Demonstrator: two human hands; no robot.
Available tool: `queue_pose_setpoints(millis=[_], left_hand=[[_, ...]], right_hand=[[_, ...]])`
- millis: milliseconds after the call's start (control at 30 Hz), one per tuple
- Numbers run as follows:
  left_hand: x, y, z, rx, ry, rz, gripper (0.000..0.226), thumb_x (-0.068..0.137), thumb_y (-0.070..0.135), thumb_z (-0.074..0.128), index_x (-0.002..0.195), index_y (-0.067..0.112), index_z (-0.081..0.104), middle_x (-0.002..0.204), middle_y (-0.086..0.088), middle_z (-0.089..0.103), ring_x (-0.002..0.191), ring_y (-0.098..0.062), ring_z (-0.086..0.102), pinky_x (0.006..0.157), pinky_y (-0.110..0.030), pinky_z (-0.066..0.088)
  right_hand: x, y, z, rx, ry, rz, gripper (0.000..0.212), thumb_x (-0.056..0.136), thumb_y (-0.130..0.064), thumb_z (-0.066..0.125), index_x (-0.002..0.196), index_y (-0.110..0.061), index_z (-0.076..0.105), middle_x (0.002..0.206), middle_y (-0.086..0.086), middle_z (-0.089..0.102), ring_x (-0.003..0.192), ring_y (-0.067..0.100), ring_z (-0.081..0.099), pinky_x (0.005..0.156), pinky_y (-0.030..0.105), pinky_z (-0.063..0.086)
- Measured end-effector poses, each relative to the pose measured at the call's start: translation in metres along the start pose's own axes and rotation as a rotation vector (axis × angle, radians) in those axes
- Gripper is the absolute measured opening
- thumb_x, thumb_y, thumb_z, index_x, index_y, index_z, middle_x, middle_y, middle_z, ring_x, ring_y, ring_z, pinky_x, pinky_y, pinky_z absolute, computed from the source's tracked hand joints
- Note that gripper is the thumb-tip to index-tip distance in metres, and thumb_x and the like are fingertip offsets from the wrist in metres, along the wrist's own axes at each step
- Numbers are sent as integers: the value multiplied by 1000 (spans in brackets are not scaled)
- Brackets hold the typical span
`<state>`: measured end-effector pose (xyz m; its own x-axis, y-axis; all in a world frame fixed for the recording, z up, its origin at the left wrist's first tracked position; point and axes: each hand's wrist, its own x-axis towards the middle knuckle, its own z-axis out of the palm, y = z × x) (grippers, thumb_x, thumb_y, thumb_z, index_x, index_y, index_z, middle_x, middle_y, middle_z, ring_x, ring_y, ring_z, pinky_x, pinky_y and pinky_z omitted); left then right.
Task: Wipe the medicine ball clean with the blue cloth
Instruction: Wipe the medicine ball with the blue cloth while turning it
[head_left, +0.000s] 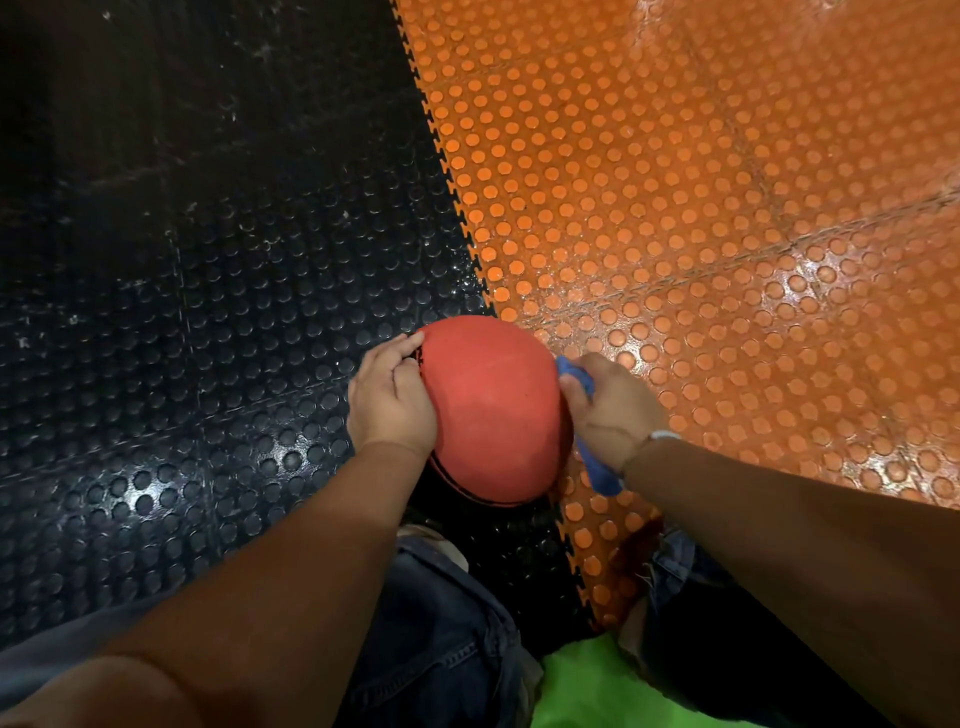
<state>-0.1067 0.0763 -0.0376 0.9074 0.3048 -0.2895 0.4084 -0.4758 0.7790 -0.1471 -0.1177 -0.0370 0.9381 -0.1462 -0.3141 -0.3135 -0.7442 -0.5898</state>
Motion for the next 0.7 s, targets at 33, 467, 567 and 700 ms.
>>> queue_pose_setpoints(millis=[33, 467, 567, 700], left_hand=[[2, 1, -1, -5, 0, -19, 40, 81, 30, 32, 101, 40, 66, 120, 19, 55, 120, -11, 47, 101, -27, 33], [3, 21, 13, 121, 65, -144, 40, 94, 23, 32, 113, 40, 62, 132, 15, 50, 123, -18, 44, 105, -48, 34], [10, 23, 13, 131, 57, -145, 40, 93, 22, 32, 116, 37, 62, 133, 12, 50, 125, -19, 43, 107, -46, 33], [13, 20, 10, 108, 22, -131, 39, 93, 26, 32, 114, 40, 62, 132, 14, 50, 123, -17, 45, 107, -47, 34]], right_hand=[[-4, -9, 3, 11, 20, -13, 35, 97, -36, 39, 124, -18, 51, 121, 5, 53, 105, 20, 52, 84, 27, 39], [-16, -40, 8, -90, 124, -94, 32, 95, -41, 36, 116, -23, 53, 112, 1, 48, 99, 19, 51, 80, 34, 48], [-27, -49, 11, -198, 101, -439, 30, 90, -38, 38, 102, -25, 62, 101, 2, 56, 86, 24, 53, 67, 38, 51], [-6, -10, -1, -194, 5, -289, 32, 96, -36, 35, 113, -22, 59, 115, 5, 54, 95, 22, 55, 77, 38, 53]])
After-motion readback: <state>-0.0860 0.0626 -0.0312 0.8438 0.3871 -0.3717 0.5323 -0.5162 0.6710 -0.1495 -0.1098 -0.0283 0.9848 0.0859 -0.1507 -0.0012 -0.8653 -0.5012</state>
